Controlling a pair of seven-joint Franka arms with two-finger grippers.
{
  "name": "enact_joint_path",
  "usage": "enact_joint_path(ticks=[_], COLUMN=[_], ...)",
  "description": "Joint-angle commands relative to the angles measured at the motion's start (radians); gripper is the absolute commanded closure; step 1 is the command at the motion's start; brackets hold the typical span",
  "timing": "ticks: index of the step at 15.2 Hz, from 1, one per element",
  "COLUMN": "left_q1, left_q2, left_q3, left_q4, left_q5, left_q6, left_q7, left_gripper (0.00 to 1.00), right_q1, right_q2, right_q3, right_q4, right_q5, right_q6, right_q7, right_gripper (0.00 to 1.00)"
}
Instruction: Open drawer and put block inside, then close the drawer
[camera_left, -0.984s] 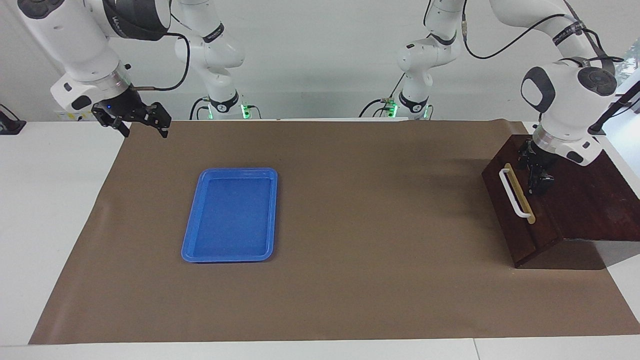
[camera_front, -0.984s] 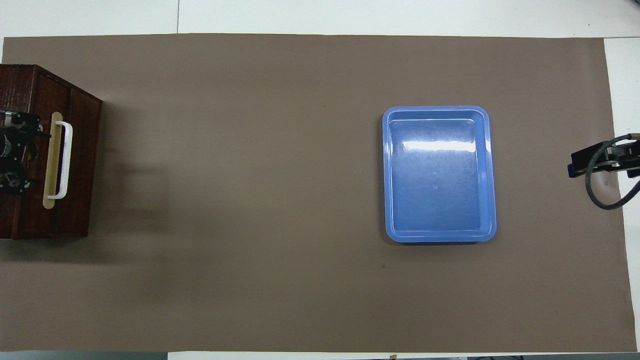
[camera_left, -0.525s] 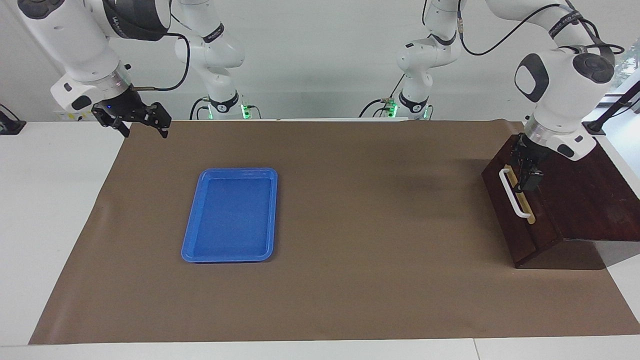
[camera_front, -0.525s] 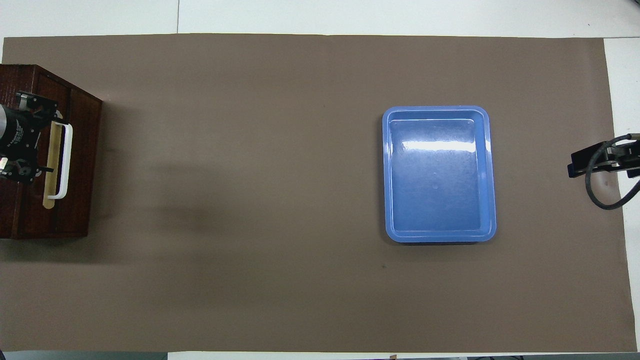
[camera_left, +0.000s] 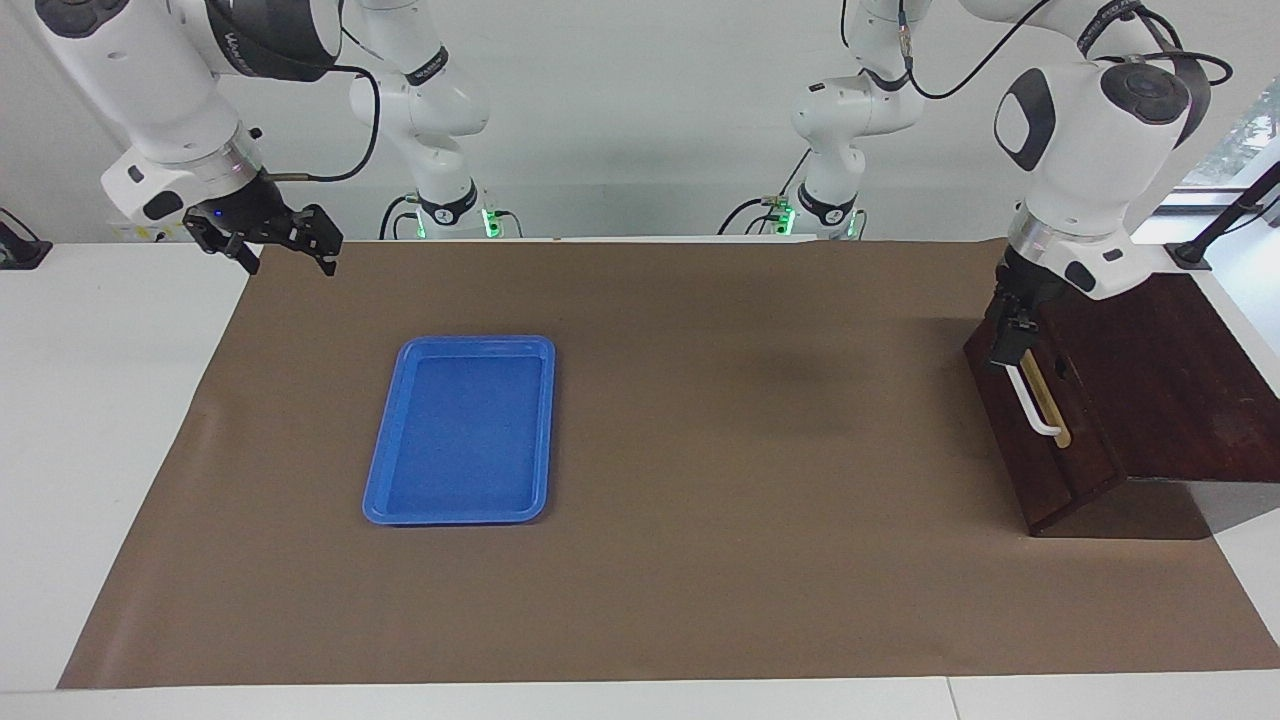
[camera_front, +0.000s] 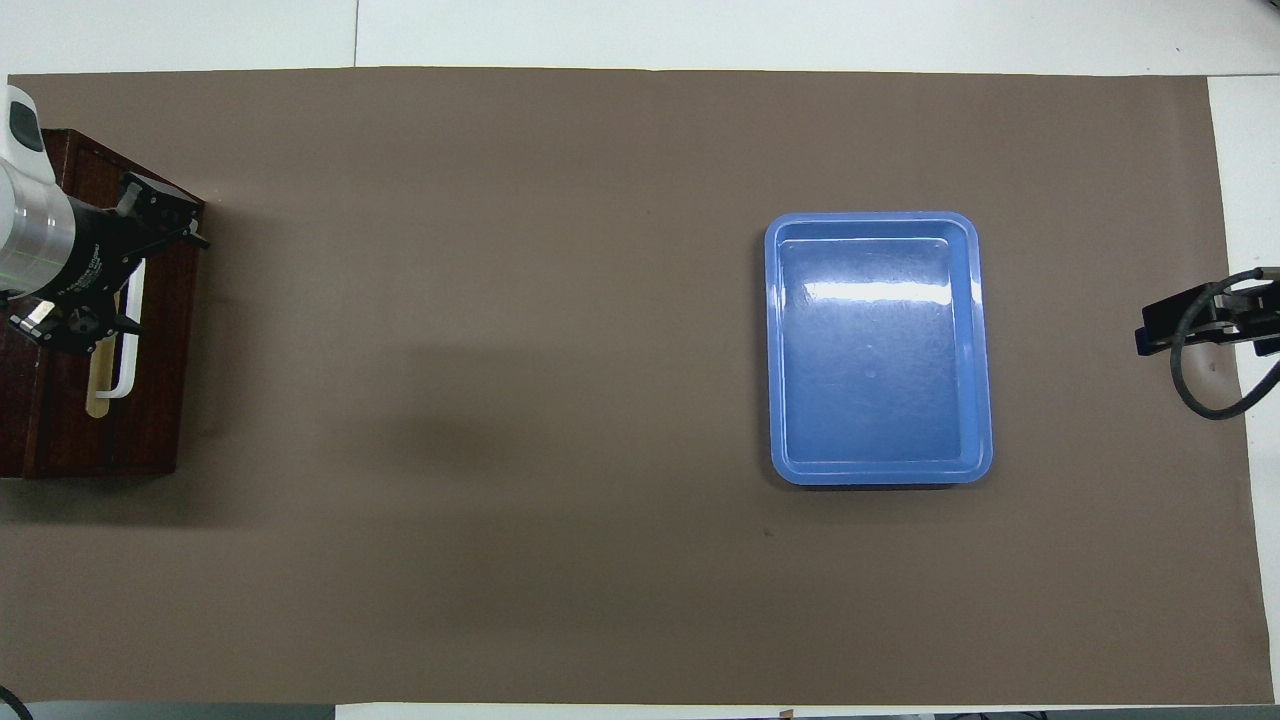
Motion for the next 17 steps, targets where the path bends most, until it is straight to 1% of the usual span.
enact_joint_path(ticks=[1,7,8,14,17], left_q1=[0.014,0.017,0.015,-0.002,-0.002], left_q2=[-0.063,-0.103,-0.104,-0.103,-0.106], left_q3=[0.019,0.026,0.025,0.009,0.008], left_q4=[-0.01,-0.009,-0.009,-0.001,0.0], left_q5=[-0.067,-0.07,-0.068,-0.079,-0.078], left_q6=[-0.04,-0.158,-0.169,-0.149,-0.184], left_q7=[0.188,0.631,0.663,0.641,0.652], left_gripper=[0.0,0.0,0.0,0.0,0.0], right_q1=[-0.011,-0.011,-0.011,-0.011,-0.011], right_q2=[-0.002,-0.002,-0.002,-0.002,-0.002], right_q3=[0.012,0.012,0.012,0.012,0.012], right_q4=[0.002,0.002,0.002,0.002,0.002], right_q5=[-0.005,-0.005,-0.005,-0.005,-0.005], right_q6=[-0.016,-0.016,-0.016,-0.016,-0.016], right_q7=[0.007,0.007,0.007,0.007,0.007], right_gripper=[0.0,0.0,0.0,0.0,0.0])
